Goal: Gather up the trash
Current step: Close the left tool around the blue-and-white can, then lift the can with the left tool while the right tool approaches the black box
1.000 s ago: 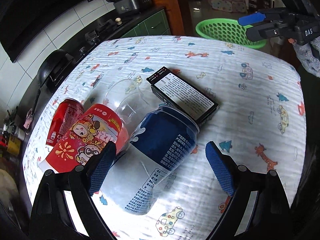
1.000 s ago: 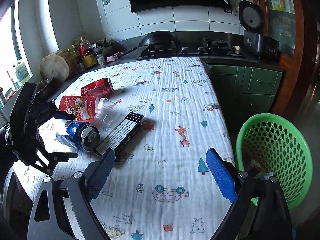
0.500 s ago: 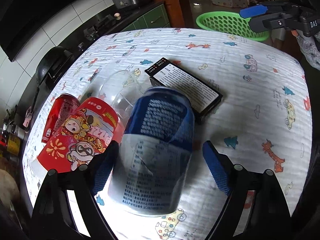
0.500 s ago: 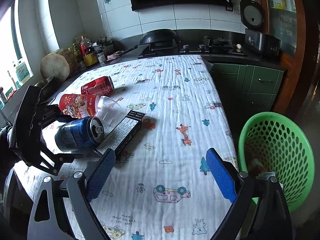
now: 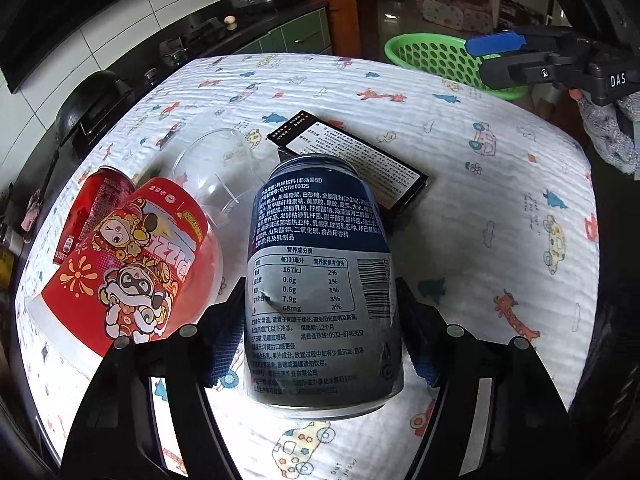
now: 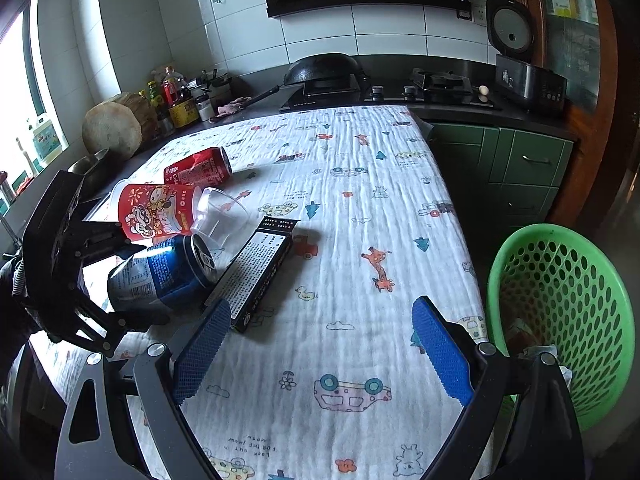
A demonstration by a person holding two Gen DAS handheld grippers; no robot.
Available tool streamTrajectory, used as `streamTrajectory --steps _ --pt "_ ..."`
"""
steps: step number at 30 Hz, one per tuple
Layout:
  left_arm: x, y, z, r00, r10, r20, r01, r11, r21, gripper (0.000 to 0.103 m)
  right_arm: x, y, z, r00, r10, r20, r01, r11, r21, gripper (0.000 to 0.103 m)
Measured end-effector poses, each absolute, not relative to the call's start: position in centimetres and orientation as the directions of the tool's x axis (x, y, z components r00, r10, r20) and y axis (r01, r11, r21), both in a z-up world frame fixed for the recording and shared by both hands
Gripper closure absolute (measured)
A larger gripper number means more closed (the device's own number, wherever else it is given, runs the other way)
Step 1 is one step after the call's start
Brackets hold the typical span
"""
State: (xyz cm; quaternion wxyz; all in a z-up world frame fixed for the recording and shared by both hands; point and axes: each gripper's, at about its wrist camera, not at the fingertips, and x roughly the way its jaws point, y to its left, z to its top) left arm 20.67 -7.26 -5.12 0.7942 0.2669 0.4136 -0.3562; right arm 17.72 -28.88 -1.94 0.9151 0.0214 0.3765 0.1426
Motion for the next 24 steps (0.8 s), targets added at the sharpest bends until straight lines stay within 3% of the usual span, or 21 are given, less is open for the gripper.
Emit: streamTrajectory --steps 2,9,13,24 --pt "20.70 -7.49 -5.11 0.405 -0.347 -0.846 0.786 0.604 0.129 0.026 17.80 -28.80 -2.00 0.674 0.276 -0.685 -0.245 0.959 0.146 0.014" --pt "21.02 -7.89 -5.22 0.400 -0.354 -0.846 0.784 0.609 0.116 0.026 17.81 -28.75 -2.15 0.673 0.280 -0.684 -0.246 0.958 0.150 0.014" --pt "21.21 -7.85 -5.29 0.392 -0.355 -0.849 0.779 0.619 0.100 0.038 17.83 -28.73 -2.11 0.673 0.280 -0.685 -0.247 0.958 0.149 0.014" --pt "20.72 -7.08 -5.15 0.396 -0.374 -0.839 0.752 0.656 0.063 0.038 18.21 -28.30 -2.06 0.667 0.287 -0.687 -0.256 0.955 0.151 0.014"
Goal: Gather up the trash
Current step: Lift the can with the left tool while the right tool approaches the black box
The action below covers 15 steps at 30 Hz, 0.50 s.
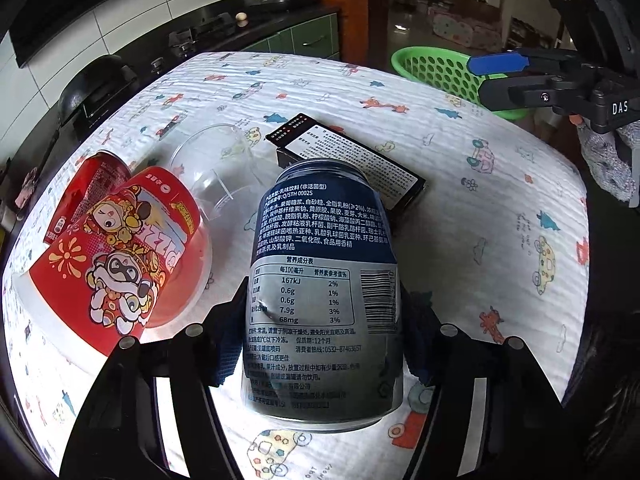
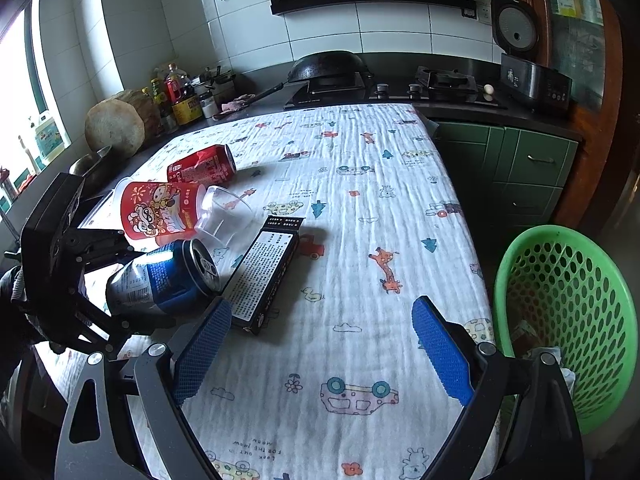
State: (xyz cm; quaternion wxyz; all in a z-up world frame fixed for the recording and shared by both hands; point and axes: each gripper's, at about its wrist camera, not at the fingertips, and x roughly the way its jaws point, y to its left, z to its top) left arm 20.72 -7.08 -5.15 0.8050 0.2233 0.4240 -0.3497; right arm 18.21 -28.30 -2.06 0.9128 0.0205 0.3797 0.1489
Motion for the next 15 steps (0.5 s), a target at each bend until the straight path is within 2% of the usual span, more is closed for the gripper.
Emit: streamTrajectory --steps 15 --pt "19.1 -4.1 -5.1 0.419 -0.376 -0.827 0.688 0.725 0.019 0.039 19.2 -26.6 -2.2 0.650 0.306 -0.695 -0.281 0.947 0.154 0.014"
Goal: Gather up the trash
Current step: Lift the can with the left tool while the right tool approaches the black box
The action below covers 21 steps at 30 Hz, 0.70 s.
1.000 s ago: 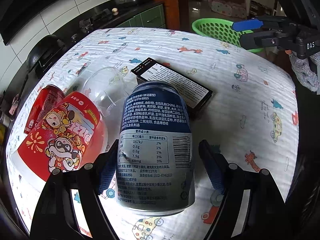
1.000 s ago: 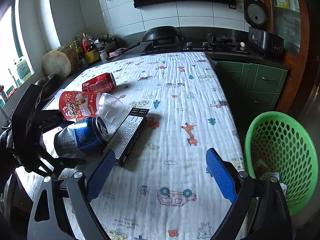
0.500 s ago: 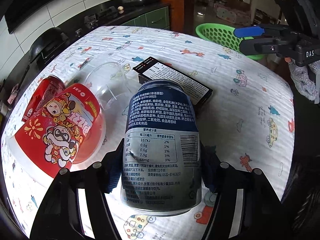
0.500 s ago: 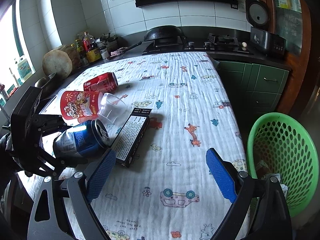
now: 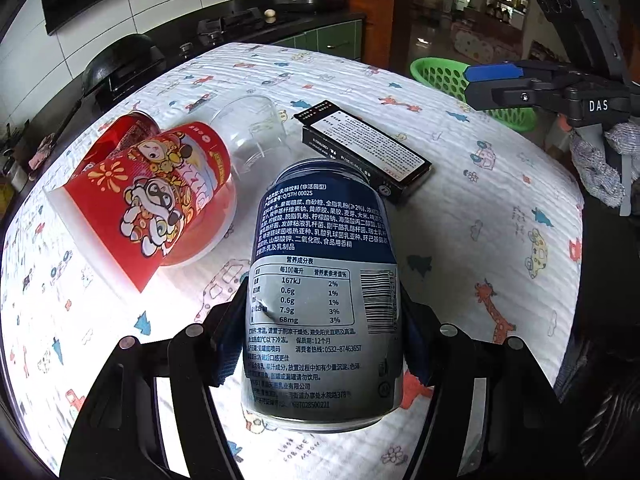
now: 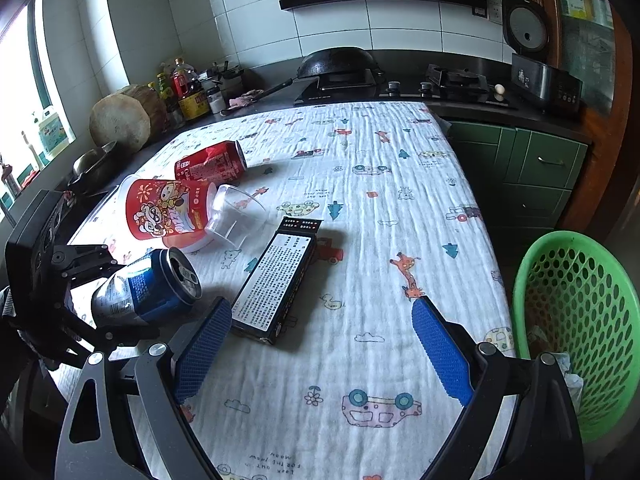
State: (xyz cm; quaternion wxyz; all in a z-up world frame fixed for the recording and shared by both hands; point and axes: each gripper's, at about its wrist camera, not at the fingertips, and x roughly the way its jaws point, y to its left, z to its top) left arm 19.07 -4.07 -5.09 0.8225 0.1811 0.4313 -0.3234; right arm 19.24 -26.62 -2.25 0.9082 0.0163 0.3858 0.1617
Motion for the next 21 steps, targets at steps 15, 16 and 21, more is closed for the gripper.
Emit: streamTrajectory --steps 15,16,21 --pt "17.7 -1.6 -4.8 0.452 -0.380 -0.807 0.651 0.759 0.007 0.039 21.9 -23.9 -3.9 0.600 0.323 -0.732 -0.288 0.941 0.180 0.022" --pt "17.5 -1.4 -4.8 0.452 -0.382 -0.806 0.650 0.760 0.005 0.039 22.2 -23.8 -4.0 0.594 0.327 -0.735 -0.283 0.940 0.190 0.022" --pt "17.3 -0.7 -4.8 0.457 -0.383 -0.803 0.637 0.770 -0.004 0.039 23.8 -23.0 -4.8 0.570 0.324 -0.755 -0.255 0.943 0.211 0.024"
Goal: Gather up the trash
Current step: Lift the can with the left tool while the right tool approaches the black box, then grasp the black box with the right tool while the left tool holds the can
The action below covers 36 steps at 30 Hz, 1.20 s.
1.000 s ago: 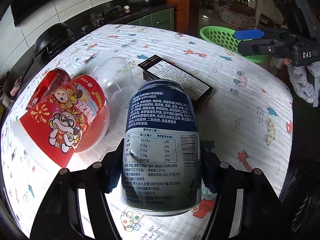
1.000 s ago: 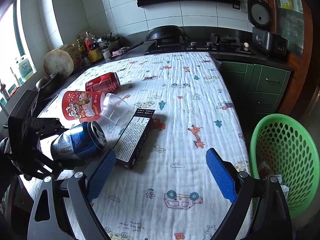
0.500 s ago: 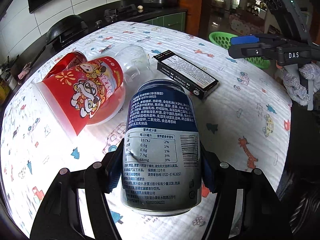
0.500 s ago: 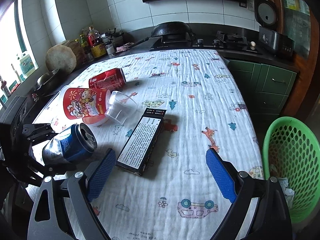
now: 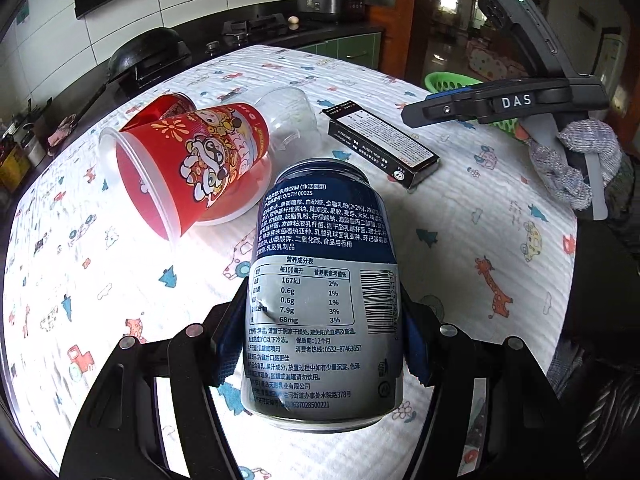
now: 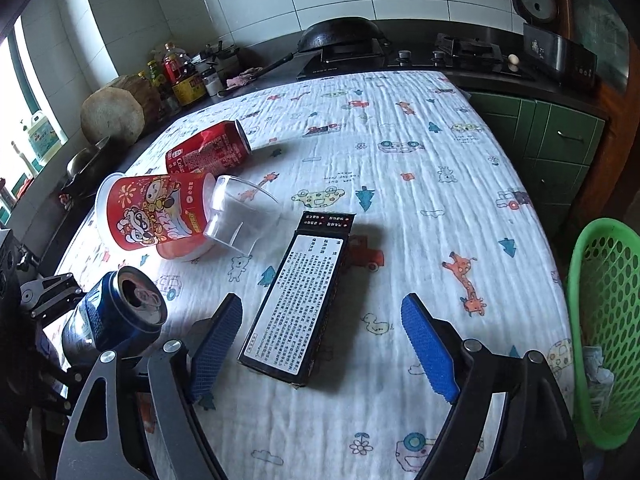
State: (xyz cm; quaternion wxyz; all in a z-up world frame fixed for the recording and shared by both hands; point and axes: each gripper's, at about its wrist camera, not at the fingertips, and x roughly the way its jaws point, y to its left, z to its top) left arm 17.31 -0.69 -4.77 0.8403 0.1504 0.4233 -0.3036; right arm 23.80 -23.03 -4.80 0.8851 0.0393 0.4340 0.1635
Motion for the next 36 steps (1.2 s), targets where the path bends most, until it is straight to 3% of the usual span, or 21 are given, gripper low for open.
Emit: streamTrajectory --steps 8,19,36 --pt "16.8 0.0 -5.1 0.460 -0.384 -0.800 0.629 0.778 -0.012 0.039 24.9 -21.1 -6.1 0.541 0.296 -0.787 -0.261 0.949 0.178 0.028" --pt "16.9 0.3 -5.1 0.465 -0.389 -0.795 0.623 0.782 -0.018 0.039 25.4 -20.6 -7.2 0.522 0.267 -0.810 -0.248 0.956 0.155 0.041" --pt "16.4 0.7 -5.4 0.467 -0.400 -0.789 0.626 0.780 -0.025 0.039 25.5 -19.9 -7.3 0.511 0.241 -0.825 -0.237 0.962 0.134 0.042"
